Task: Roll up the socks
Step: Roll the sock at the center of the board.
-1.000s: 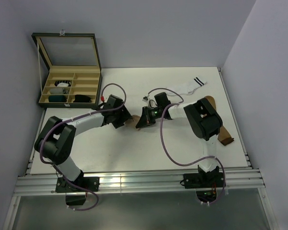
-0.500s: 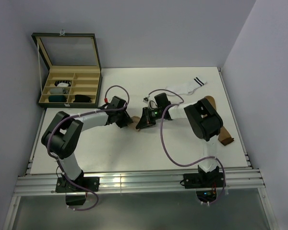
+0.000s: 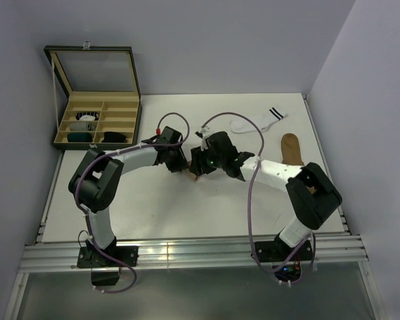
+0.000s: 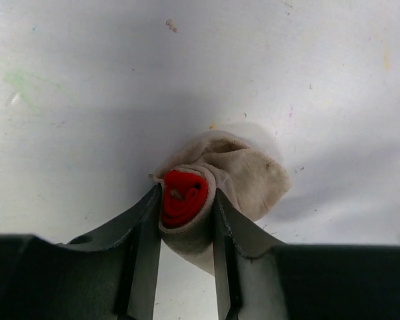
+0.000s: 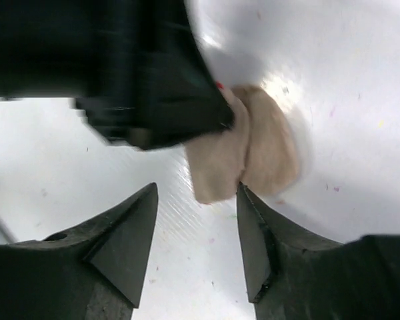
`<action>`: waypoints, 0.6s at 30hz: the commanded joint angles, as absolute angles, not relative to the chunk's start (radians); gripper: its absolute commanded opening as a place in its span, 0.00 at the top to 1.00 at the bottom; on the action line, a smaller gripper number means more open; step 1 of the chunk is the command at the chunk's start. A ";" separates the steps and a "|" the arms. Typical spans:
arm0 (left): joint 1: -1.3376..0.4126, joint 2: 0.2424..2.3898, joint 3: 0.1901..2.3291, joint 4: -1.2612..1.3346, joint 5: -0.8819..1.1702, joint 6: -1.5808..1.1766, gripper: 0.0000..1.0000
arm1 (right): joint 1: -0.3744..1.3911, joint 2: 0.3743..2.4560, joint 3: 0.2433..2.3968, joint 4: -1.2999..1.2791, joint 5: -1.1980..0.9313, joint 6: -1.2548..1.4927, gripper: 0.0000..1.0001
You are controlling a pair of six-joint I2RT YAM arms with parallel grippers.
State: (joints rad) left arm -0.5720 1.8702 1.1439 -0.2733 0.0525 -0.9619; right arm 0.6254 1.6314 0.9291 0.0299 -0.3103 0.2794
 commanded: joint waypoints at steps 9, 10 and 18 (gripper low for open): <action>-0.577 1.947 1.210 -0.411 0.049 -0.848 0.64 | 0.903 1.660 0.974 0.043 0.268 0.054 0.41; -0.577 1.947 1.215 -0.413 0.054 -0.847 0.64 | 0.922 1.672 0.983 0.044 0.287 0.049 0.41; -0.577 1.960 1.224 -0.414 0.071 -0.841 0.63 | 0.974 1.782 0.986 0.094 0.411 0.011 0.46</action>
State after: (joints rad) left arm -0.5716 1.9129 1.2228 -0.3481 0.0757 -0.8764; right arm 0.9565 1.7592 0.9493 0.0517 0.3180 0.0444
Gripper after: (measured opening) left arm 0.374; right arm 0.553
